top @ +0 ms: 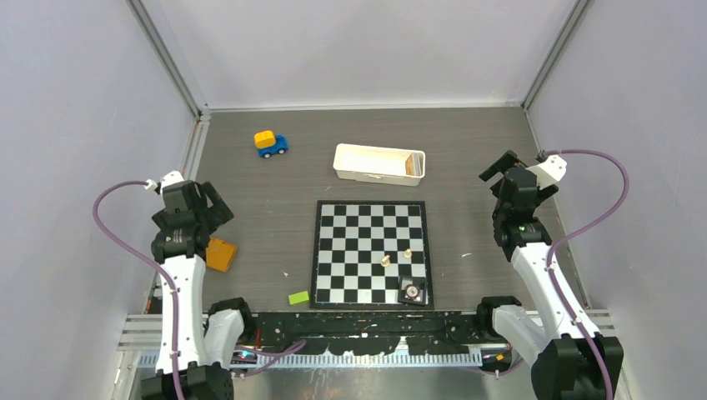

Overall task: Put the credit cards into the card holder
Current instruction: Open the card holder at the center of the board.

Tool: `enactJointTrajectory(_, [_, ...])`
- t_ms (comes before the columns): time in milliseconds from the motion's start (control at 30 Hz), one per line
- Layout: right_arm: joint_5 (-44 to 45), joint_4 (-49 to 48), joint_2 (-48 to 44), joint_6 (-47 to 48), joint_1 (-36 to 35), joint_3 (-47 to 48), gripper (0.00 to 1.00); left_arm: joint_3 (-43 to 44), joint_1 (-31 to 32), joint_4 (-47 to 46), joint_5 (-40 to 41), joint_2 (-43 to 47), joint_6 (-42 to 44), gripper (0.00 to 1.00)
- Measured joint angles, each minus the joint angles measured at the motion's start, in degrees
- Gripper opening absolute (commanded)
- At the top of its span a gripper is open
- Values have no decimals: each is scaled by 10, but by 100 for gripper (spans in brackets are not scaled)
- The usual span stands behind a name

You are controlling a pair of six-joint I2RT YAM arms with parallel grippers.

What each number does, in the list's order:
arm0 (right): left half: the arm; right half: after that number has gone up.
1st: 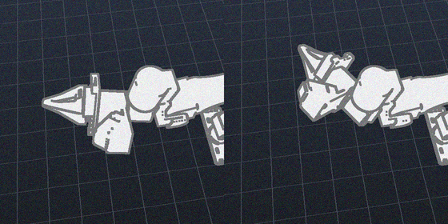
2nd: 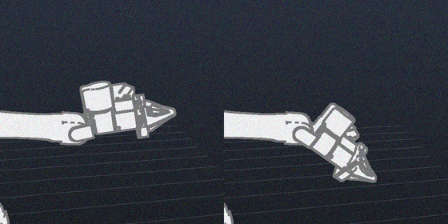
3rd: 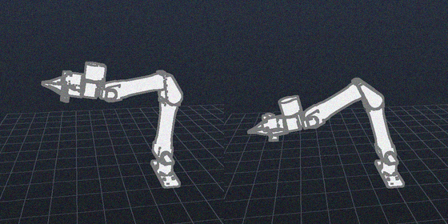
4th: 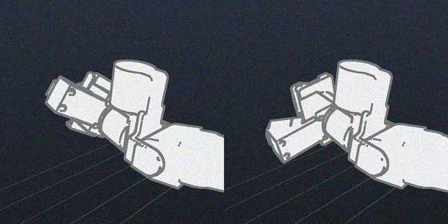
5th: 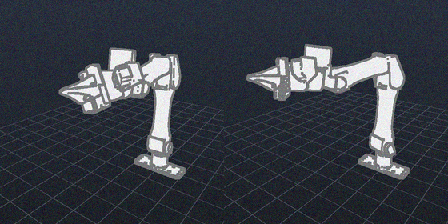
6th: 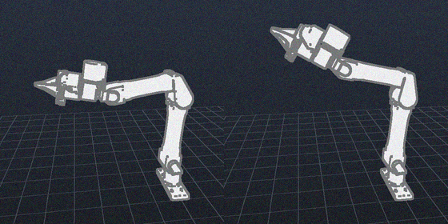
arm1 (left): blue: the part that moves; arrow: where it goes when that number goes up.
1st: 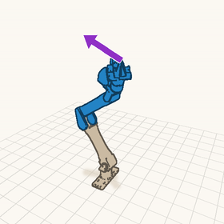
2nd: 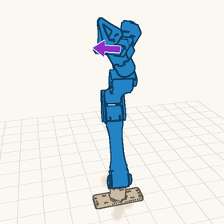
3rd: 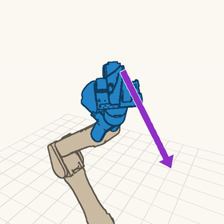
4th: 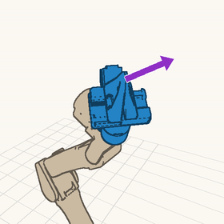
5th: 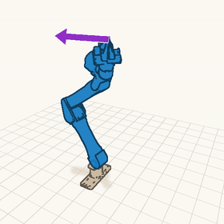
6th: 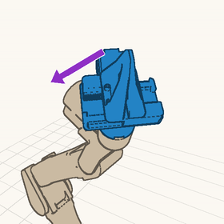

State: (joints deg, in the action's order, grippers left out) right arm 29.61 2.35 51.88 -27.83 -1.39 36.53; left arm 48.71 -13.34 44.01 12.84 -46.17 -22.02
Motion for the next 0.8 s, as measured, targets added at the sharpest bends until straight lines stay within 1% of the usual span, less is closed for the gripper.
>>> enactJointTrajectory(233, [3, 0, 0, 3, 0, 0, 100, 0, 1, 0, 11, -21, 0, 100])
enactJointTrajectory(400, [3, 0, 0, 3, 0, 0, 100, 0, -7, 7, 32, -65, -6, 100])
enactJointTrajectory(633, [3, 0, -7, 3, 0, -6, 100, 0, -100, 9, -2, -130, -44, 100])
enactJointTrajectory(800, [3, 0, -7, 3, 0, -10, 100, -9, -154, 8, -19, -147, -69, 100])
